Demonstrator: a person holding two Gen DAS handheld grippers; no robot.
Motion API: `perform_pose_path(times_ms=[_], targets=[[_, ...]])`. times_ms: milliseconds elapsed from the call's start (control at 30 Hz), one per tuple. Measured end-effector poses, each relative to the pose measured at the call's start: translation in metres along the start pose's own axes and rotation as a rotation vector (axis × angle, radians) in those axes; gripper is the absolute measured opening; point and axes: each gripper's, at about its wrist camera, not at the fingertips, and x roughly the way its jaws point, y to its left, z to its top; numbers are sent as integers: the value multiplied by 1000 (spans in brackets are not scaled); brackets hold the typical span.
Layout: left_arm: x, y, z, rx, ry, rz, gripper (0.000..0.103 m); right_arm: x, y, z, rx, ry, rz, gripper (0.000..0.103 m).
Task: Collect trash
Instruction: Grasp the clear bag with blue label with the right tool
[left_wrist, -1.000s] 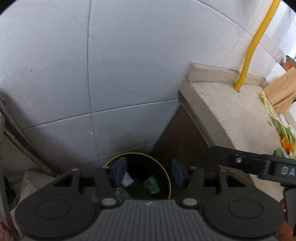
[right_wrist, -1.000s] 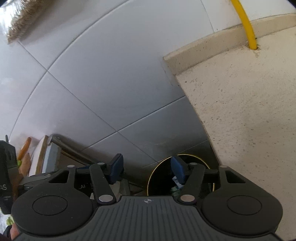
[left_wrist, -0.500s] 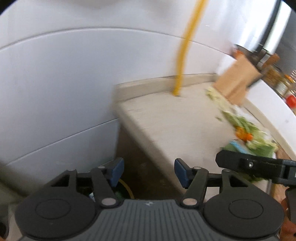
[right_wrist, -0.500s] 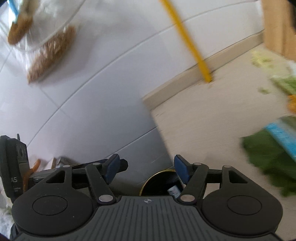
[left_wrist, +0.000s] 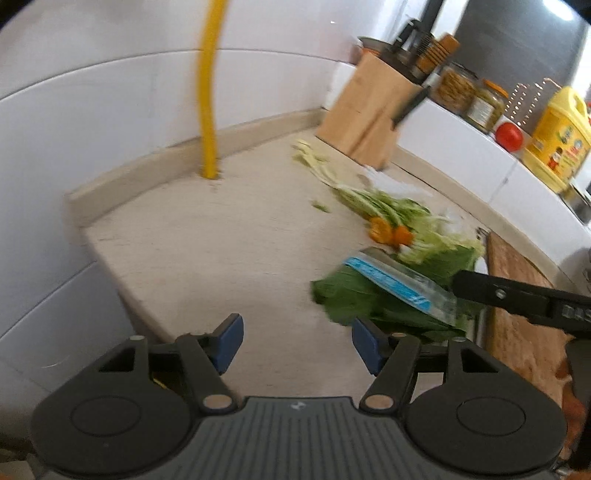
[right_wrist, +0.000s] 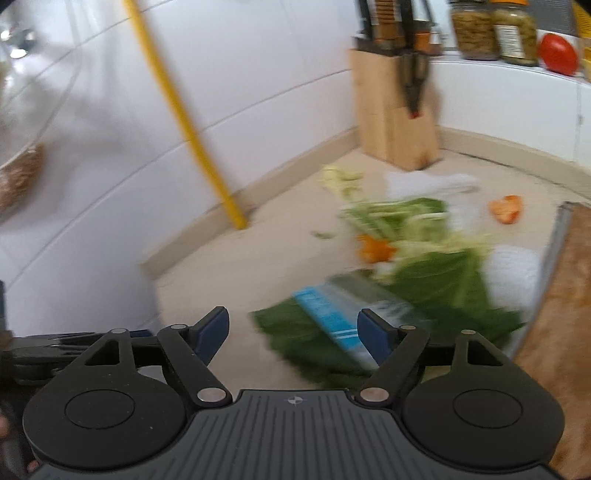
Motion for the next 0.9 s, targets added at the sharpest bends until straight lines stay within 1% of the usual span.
perform_pose_path(times_ms=[100,133,233,333,400,467,567,633,700,767,800,833,900], targets=[[8,-12,0,14,18,-6,60,15,-9,4,-71,21,-44,83],[9,-15,0,16,21,-4,60,19,-11,3,-94,30,-45,83],[12,-20,-2,16,31,4,60,33,-11,5,-177,64,-41,85],[15,-22,-4,4,39,22,60,49,-7,8,-269,130,-7,87],[17,-22,-5,-5,46,26,60,60,-6,10,-329,156,-7,87],[18,-24,-7,-11,49,30,60,70,-7,14,-357,196,-14,87],[19,-28,-8,-15,51,39,61,84,-14,19,-353,253,19,87],[21,-29,-8,-19,58,41,61,90,-16,18,-357,277,40,88],[24,-31,-8,-19,70,41,61,95,-16,16,-380,282,26,87],[25,-32,-9,-7,79,44,61,93,-17,16,-381,273,7,79],[24,-33,-9,-2,79,47,61,89,-18,16,-368,272,4,73],[23,-32,-9,-1,76,47,61,87,-20,18,-348,278,17,59],[20,-31,-8,-7,67,41,61,79,-26,19,-306,280,24,44]])
